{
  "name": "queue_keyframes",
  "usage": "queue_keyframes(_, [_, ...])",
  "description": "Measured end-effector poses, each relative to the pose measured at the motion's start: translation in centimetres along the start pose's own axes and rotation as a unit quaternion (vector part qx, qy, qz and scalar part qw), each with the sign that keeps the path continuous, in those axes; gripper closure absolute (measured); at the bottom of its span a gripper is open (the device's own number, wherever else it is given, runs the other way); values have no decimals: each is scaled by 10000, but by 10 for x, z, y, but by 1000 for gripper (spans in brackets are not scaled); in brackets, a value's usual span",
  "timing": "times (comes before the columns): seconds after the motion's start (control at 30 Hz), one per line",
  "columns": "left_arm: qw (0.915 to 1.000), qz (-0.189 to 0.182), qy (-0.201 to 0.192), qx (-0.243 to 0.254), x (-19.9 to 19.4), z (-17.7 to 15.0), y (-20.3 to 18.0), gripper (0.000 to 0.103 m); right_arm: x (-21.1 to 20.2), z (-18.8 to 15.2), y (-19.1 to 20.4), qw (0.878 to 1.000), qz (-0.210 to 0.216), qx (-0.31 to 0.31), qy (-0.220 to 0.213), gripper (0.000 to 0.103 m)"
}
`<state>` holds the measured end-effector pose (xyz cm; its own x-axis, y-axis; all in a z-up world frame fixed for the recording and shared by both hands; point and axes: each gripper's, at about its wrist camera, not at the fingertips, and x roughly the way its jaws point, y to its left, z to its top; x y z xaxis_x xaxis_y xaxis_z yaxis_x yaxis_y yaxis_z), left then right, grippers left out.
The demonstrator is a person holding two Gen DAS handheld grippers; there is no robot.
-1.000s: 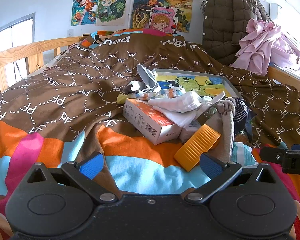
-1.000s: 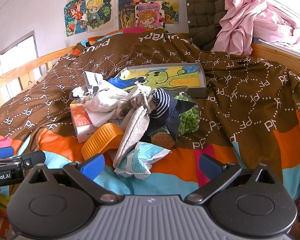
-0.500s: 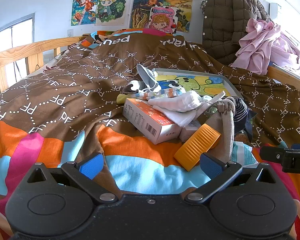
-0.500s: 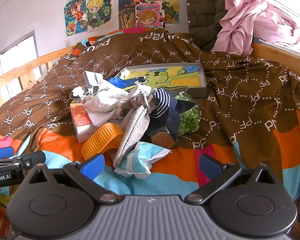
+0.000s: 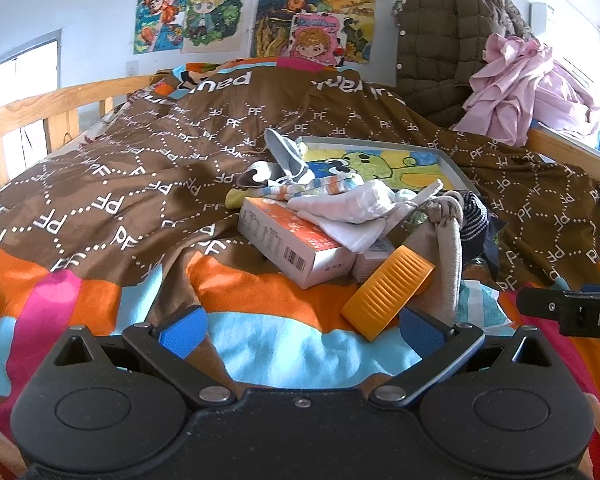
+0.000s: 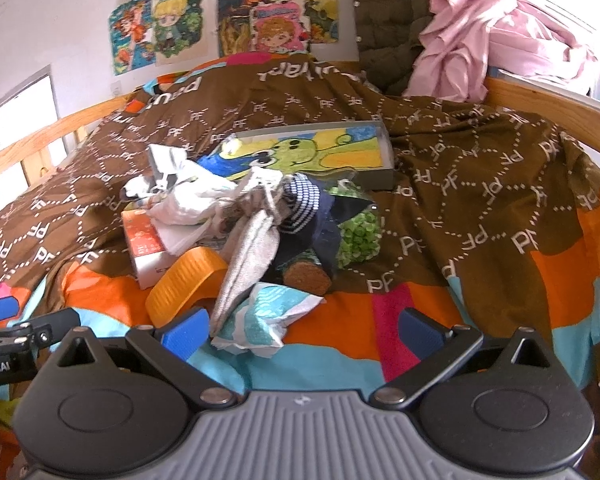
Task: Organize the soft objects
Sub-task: 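Grasp the orange ribbed band with the left gripper while the right gripper grasps the blue-white packet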
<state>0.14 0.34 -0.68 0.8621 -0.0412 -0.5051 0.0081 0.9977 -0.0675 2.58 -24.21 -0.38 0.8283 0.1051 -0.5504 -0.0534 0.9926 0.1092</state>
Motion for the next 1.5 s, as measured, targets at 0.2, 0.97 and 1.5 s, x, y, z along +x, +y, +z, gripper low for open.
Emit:
queue_keyframes(0.2, [9979, -393, 131, 496, 14, 9, -9, 1, 11, 5, -17, 9998, -2, 173, 64, 0])
queue_keyframes(0.97, [9658, -1510, 954, 1881, 121, 11, -28, 2, 66, 4, -3, 9931, 839, -356, 736, 19])
queue_keyframes(1.5, [9645, -1671, 1091, 1731, 126, 12, -25, 51, 71, 2, 1, 9883, 1210, -128, 917, 72])
